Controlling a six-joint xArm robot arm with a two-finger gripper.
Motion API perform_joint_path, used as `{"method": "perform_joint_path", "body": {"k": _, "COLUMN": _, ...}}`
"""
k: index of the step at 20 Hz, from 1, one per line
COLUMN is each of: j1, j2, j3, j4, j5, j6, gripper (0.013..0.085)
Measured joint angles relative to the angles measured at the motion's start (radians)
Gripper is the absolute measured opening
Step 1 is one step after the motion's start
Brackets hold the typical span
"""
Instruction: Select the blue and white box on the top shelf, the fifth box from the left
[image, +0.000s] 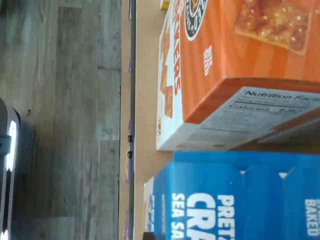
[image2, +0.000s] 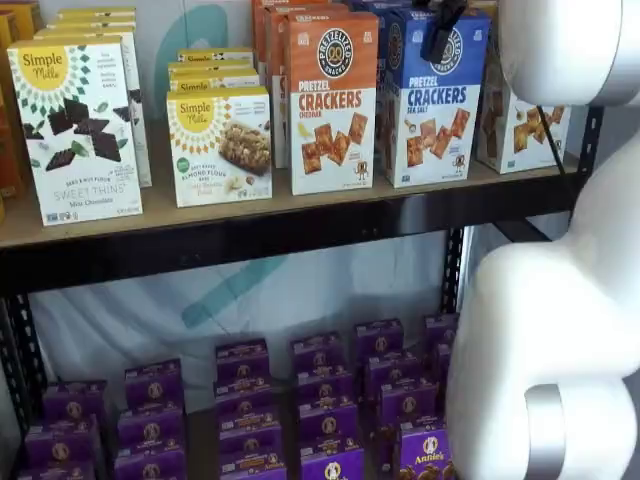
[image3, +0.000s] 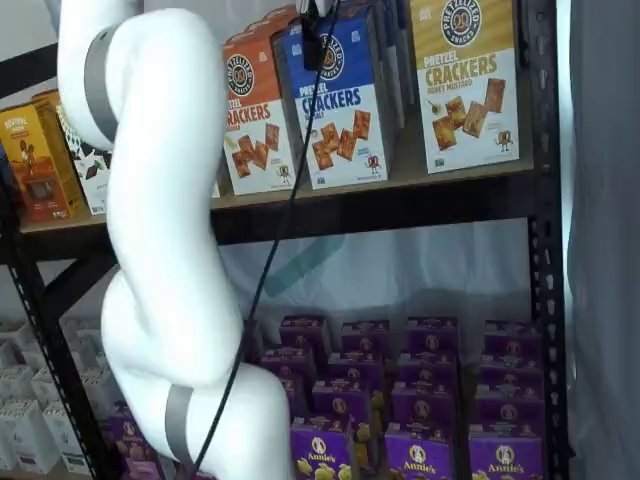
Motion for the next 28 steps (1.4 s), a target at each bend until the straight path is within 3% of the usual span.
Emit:
{"method": "perform_joint_path", "body": {"k": 3, "j1": -0.003, "j2": -0.003, "j3": 0.003, "j4": 0.001, "j5": -0.001, "j6": -0.002, "gripper": 0.069}}
{"method": "perform_joint_path", "body": {"k": 8, "j1": -0.005, "j2": -0.009, "j3": 0.006, "j4": 0.0, "j5": -0.004, "j6": -0.005, "gripper": 0.057}}
{"method": "perform_joint_path", "body": {"k": 18, "j1": 0.004, "j2": -0.024, "j3": -0.002, "j4": -0.022, "j5": 0.028, "j6": 0.001, "gripper": 0.057}}
{"method": "perform_joint_path", "body": {"k": 28, "j1": 0.031, "j2": -0.139, "j3": 0.086, "j4": -0.048, "j5": 0.06, "j6": 0.024, "gripper": 0.057}}
